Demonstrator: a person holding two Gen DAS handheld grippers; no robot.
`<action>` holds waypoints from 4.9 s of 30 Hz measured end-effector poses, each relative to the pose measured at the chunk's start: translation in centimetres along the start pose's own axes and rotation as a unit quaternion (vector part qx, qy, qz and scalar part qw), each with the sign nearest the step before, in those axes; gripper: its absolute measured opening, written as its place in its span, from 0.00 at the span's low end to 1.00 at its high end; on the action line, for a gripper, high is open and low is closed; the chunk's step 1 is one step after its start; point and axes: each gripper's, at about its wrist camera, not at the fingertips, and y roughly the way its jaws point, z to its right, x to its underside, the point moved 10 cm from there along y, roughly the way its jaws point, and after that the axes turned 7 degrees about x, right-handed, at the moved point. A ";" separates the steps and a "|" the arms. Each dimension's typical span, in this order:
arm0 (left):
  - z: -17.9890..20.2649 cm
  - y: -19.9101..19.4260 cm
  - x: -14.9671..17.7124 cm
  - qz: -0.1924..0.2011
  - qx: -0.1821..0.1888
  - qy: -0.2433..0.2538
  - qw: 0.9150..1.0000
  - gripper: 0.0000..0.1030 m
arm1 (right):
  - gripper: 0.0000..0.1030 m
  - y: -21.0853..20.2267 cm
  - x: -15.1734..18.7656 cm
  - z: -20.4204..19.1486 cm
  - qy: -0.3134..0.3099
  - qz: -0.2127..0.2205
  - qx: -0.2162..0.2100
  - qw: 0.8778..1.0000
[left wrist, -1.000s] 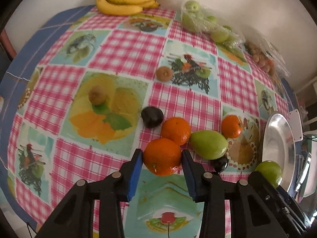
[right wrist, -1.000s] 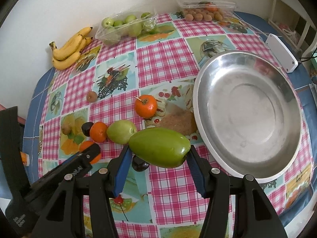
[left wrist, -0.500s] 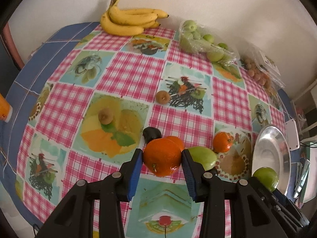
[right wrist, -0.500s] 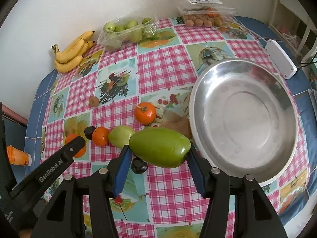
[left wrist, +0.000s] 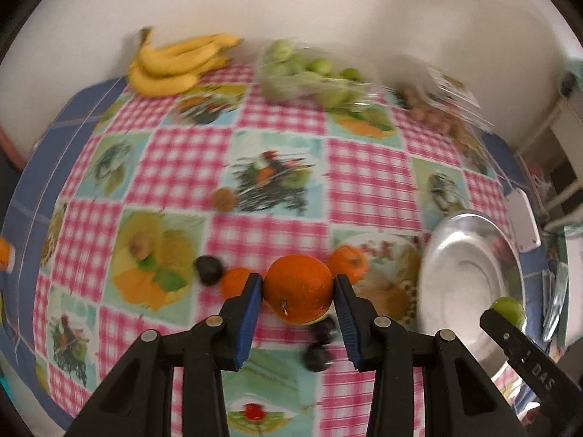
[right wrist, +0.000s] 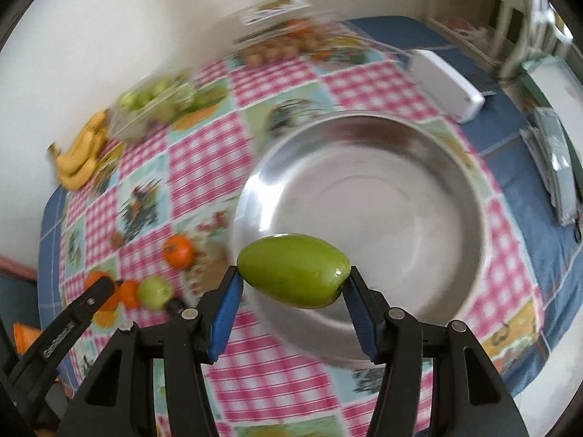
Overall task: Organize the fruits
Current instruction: 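Carry the pear and tangerine in both grippers over the steel bowl, then open the right gripper to drop the pear while the left drops the tangerine into the bowl, then move both open grippers from the bowl back toward the fruit row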
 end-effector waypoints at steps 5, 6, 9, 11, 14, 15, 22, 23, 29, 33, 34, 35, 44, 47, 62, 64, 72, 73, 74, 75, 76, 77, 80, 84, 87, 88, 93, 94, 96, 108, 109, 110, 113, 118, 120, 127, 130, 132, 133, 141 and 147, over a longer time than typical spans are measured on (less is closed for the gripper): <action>5.3 0.0 -0.9 0.006 0.020 0.059 0.998 0.41 | 0.56 0.1 -1.2 3.9 0.039 0.003 0.015 0.999; 6.3 0.0 -1.0 0.007 0.024 0.069 0.997 0.41 | 0.56 0.2 -1.4 4.5 0.043 0.004 0.019 0.999; 8.9 0.4 -1.2 0.007 0.033 0.094 0.995 0.41 | 0.56 0.2 -2.0 6.0 0.055 0.009 0.026 0.998; 10.2 0.8 -1.2 0.005 0.038 0.107 0.994 0.41 | 0.56 0.3 -2.2 6.5 0.060 0.009 0.025 0.998; 11.5 2.0 -0.7 -0.003 0.041 0.119 0.992 0.41 | 0.56 0.6 -2.4 7.1 0.063 0.008 0.028 0.998; 11.8 2.6 -0.5 -0.008 0.040 0.121 0.992 0.41 | 0.56 1.0 -2.4 7.1 0.064 0.005 0.029 0.997; 13.0 5.8 0.8 -0.041 0.045 0.116 0.991 0.41 | 0.56 3.3 -2.2 8.3 0.070 -0.013 0.048 0.996; 13.2 6.1 0.8 -0.042 0.047 0.116 0.991 0.41 | 0.56 3.7 -2.2 8.6 0.073 -0.016 0.051 0.996; 13.8 7.3 1.2 -0.049 0.046 0.121 0.990 0.41 | 0.56 4.7 -2.6 9.5 0.079 -0.022 0.059 0.995; 14.0 8.2 1.4 -0.054 0.046 0.119 0.990 0.41 | 0.56 5.1 -2.4 10.0 0.085 -0.027 0.058 0.994; 14.0 8.3 1.5 -0.055 0.046 0.119 0.990 0.41 | 0.56 5.2 -2.5 10.1 0.087 -0.028 0.058 0.994; 14.0 8.4 1.5 -0.055 0.046 0.119 0.990 0.41 | 0.56 5.2 -2.4 10.2 0.087 -0.028 0.060 0.994; 14.1 8.6 1.4 -0.053 0.047 0.120 0.990 0.41 | 0.56 5.3 -2.5 10.1 0.080 -0.031 0.062 0.994; 14.1 8.6 1.4 -0.053 0.047 0.120 0.990 0.42 | 0.56 5.7 -2.4 10.0 0.081 -0.035 0.062 0.994; 14.5 8.0 1.3 -0.054 0.060 0.113 0.990 0.52 | 0.57 5.6 -2.5 9.7 0.082 -0.032 0.059 0.994; 14.3 7.5 1.1 -0.049 0.058 0.112 0.991 0.52 | 0.57 5.4 -2.6 9.7 0.082 -0.028 0.058 0.995; 12.7 5.6 0.0 -0.022 0.033 0.102 0.994 0.58 | 0.57 4.3 -3.4 9.5 0.077 -0.014 0.060 0.995; 12.4 5.5 -0.1 -0.020 0.029 0.099 0.994 0.59 | 0.57 4.2 -3.4 9.4 0.076 -0.011 0.062 0.995; 12.0 5.5 -0.2 -0.019 0.025 0.095 0.995 0.60 | 0.57 4.1 -3.4 9.5 0.075 -0.009 0.063 0.995; 11.5 5.5 -0.3 -0.018 0.020 0.092 0.995 0.62 | 0.57 4.0 -3.4 9.5 0.073 -0.007 0.065 0.995; 11.0 5.4 -0.3 -0.017 0.014 0.089 0.996 0.64 | 0.58 4.0 -3.5 9.5 0.070 -0.005 0.066 0.995; 10.6 5.4 -0.3 -0.017 0.008 0.087 0.996 0.68 | 0.62 3.9 -3.5 9.4 0.068 -0.005 0.067 0.995; 9.0 5.5 -0.4 -0.011 -0.010 0.075 0.997 0.74 | 0.69 4.1 -3.5 9.0 0.058 -0.007 0.067 0.996; 7.1 5.7 -0.4 -0.011 -0.023 0.055 0.998 0.75 | 0.72 4.6 -3.4 8.3 0.042 -0.010 0.070 0.997; 6.5 5.7 -0.3 -0.011 -0.026 0.049 0.998 0.75 | 0.77 4.6 -3.3 8.1 0.034 -0.008 0.073 0.997; 6.3 5.8 -0.3 -0.012 -0.026 0.047 0.998 0.75 | 0.81 4.6 -3.3 8.1 0.033 -0.008 0.073 0.997; 5.8 5.9 -0.4 -0.006 -0.032 0.045 0.998 1.00 | 0.81 4.4 -3.5 8.1 0.028 -0.004 0.073 0.997; 5.8 5.8 -0.4 -0.002 -0.036 0.048 0.998 1.00 | 0.84 4.4 -3.5 8.0 0.027 -0.002 0.073 0.997; 5.6 5.8 -0.4 -0.001 -0.042 0.052 0.998 1.00 | 1.00 4.4 -3.6 8.0 0.027 0.001 0.073 0.997; 4.9 6.0 -0.3 -0.005 -0.045 0.042 0.998 1.00 | 1.00 4.5 -3.5 8.4 0.028 -0.003 0.084 0.996; 4.9 6.0 -0.3 -0.006 -0.046 0.041 0.998 1.00 | 1.00 4.4 -3.4 8.4 0.025 -0.004 0.087 0.996; 4.9 6.0 -0.2 -0.008 -0.048 0.042 0.998 1.00 | 1.00 4.3 -3.4 8.3 0.021 -0.005 0.088 0.996; 4.7 5.9 -0.1 -0.012 -0.052 0.046 0.997 1.00 | 1.00 3.9 -3.2 8.3 0.025 -0.008 0.084 0.996; 3.8 5.7 0.3 -0.028 -0.073 0.046 0.996 1.00 | 1.00 3.3 -2.9 8.0 0.019 -0.008 0.083 0.996; 3.1 5.5 0.3 -0.032 -0.082 0.044 0.995 1.00 | 1.00 3.2 -2.7 7.8 0.017 -0.010 0.075 0.997; 0.1 3.9 -0.5 -0.008 -0.119 0.053 0.991 1.00 | 1.00 3.0 -2.2 6.8 0.011 -0.016 0.060 0.998; -1.8 3.2 -0.6 -0.004 -0.127 0.044 0.991 1.00 | 1.00 3.2 -2.0 6.7 0.009 -0.022 0.064 0.998; -3.2 3.0 -0.3 -0.009 -0.120 0.028 0.992 1.00 | 1.00 3.2 -1.9 6.5 0.007 -0.023 0.065 0.998; -3.6 2.9 -0.1 -0.011 -0.118 0.021 0.993 1.00 | 1.00 3.2 -1.9 6.3 0.004 -0.022 0.066 0.998; -8.1 1.8 1.0 -0.016 -0.113 -0.033 0.993 1.00 | 1.00 3.1 -1.2 4.0 -0.021 -0.021 0.060 0.998; -11.1 0.2 1.3 -0.004 -0.119 -0.067 0.991 1.00 | 1.00 2.5 -1.2 3.0 -0.034 -0.012 0.056 0.998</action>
